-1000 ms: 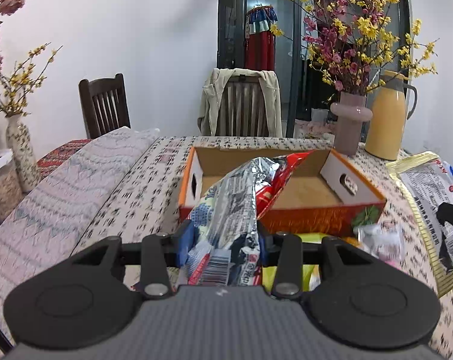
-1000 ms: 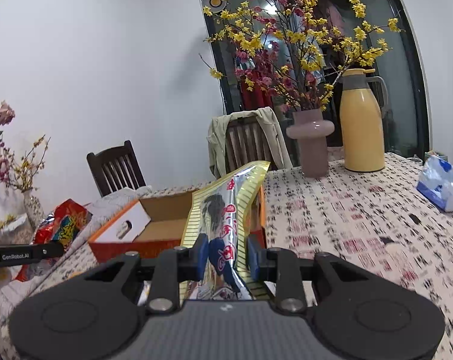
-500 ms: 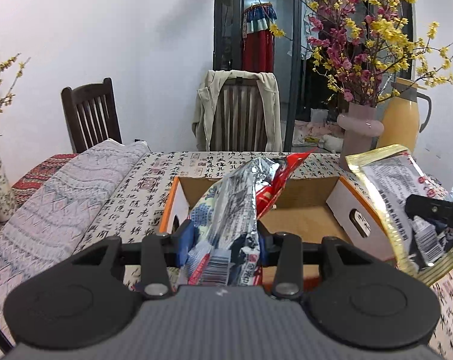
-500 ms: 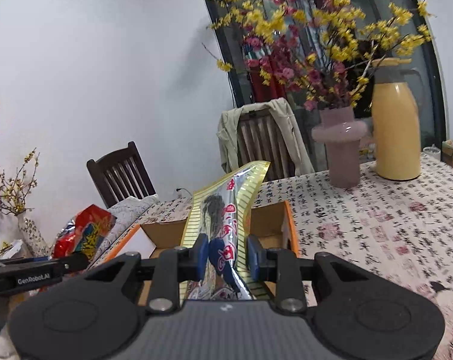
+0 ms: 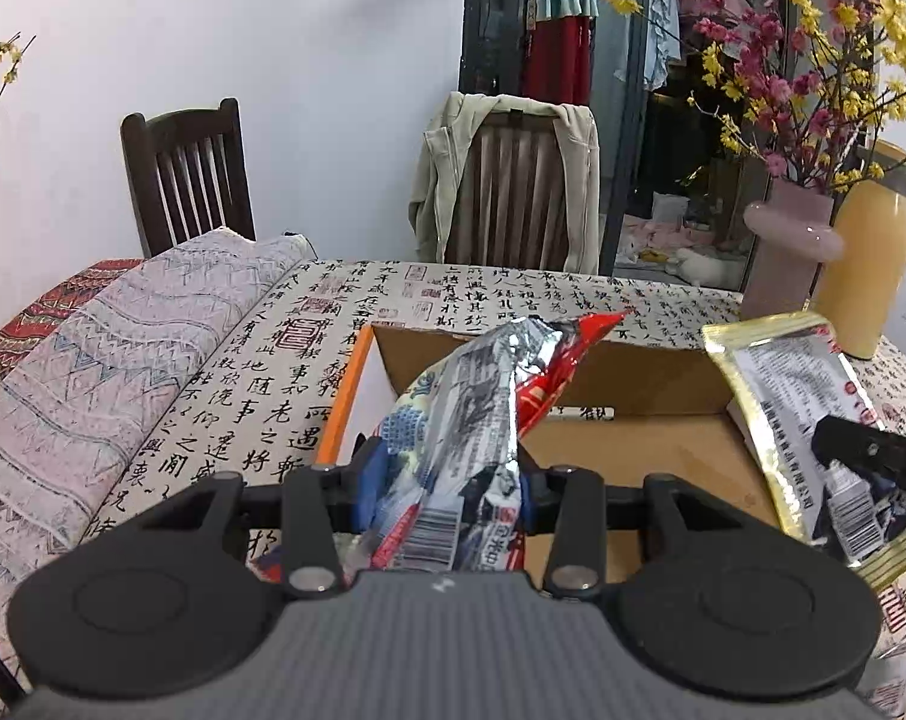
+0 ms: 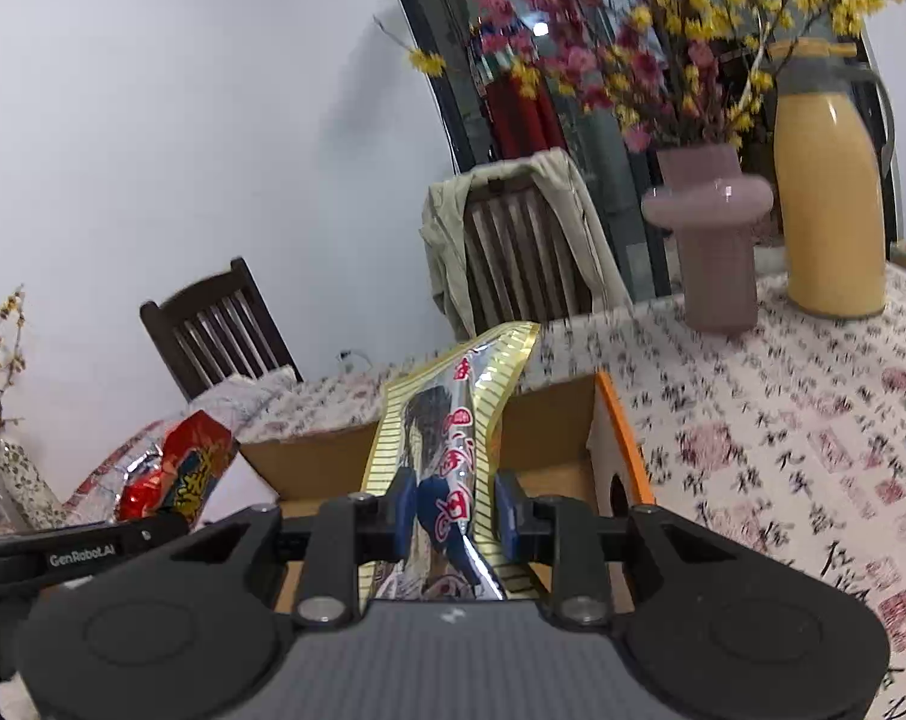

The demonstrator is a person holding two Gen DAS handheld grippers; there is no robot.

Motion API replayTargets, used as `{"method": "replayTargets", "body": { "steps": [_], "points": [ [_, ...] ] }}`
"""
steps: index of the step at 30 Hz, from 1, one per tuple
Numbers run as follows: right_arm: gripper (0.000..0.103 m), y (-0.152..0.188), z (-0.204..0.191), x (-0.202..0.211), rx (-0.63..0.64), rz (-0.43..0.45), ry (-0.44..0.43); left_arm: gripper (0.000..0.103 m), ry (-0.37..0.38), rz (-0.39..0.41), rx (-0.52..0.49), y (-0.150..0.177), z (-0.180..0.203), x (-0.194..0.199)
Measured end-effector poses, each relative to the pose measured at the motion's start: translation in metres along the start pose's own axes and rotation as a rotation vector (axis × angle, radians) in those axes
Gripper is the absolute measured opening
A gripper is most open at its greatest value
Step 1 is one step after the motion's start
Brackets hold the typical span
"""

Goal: Organize snacks
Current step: 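Open both grippers to drop the packets into the box, then withdraw both grippers from the box back toward the snack pile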

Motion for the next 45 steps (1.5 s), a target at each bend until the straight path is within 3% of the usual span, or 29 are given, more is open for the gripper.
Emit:
{"method": "replayTargets", "body": {
  "steps": [8, 10, 11, 13, 15, 19, 31, 45],
  "points": [
    [0.031, 0.009, 0.002, -0.008, 0.003, -0.029, 0.025, 0.045, 0.024, 0.015, -0.01, 0.004, 0.007, 0.004],
    [0.032, 0.01, 0.001, -0.005, 0.006, -0.022, 0.031, 0.06, 0.027, 0.024, -0.008, 0.005, 0.009, 0.006],
    [0.037, 0.01, 0.001, -0.004, 0.01, -0.014, 0.036, 0.066, 0.025, 0.034, -0.007, 0.005, 0.009, 0.008],
    [0.059, 0.009, 0.0, 0.001, 0.013, 0.002, 0.036, 0.092, 0.012, 0.064, 0.0, 0.003, 0.008, 0.014],
    [0.082, 0.006, -0.001, 0.007, 0.019, 0.034, 0.047, 0.102, 0.002, 0.102, 0.023, 0.0, 0.004, 0.021],
    [0.103, 0.003, -0.001, 0.018, 0.016, 0.077, 0.051, 0.103, 0.0, 0.13, 0.06, -0.003, -0.002, 0.03],
    [0.103, -0.007, -0.012, 0.039, 0.05, 0.145, 0.041, 0.103, 0.001, 0.181, 0.074, -0.013, -0.002, 0.053],
    [0.103, -0.011, -0.039, 0.115, 0.119, 0.23, 0.037, 0.103, 0.01, 0.266, 0.084, -0.01, -0.007, 0.126]
  ]
}}
Point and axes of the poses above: each gripper's, at about its wrist camera, not at the fingertips, and x roughly against the way its jaws point, z to its right, y to its underside, the point moved 6 cm from there along -x, roughly the way its jaws point, and after that the axes turned 6 degrees about -x, right-handed, at the moved point
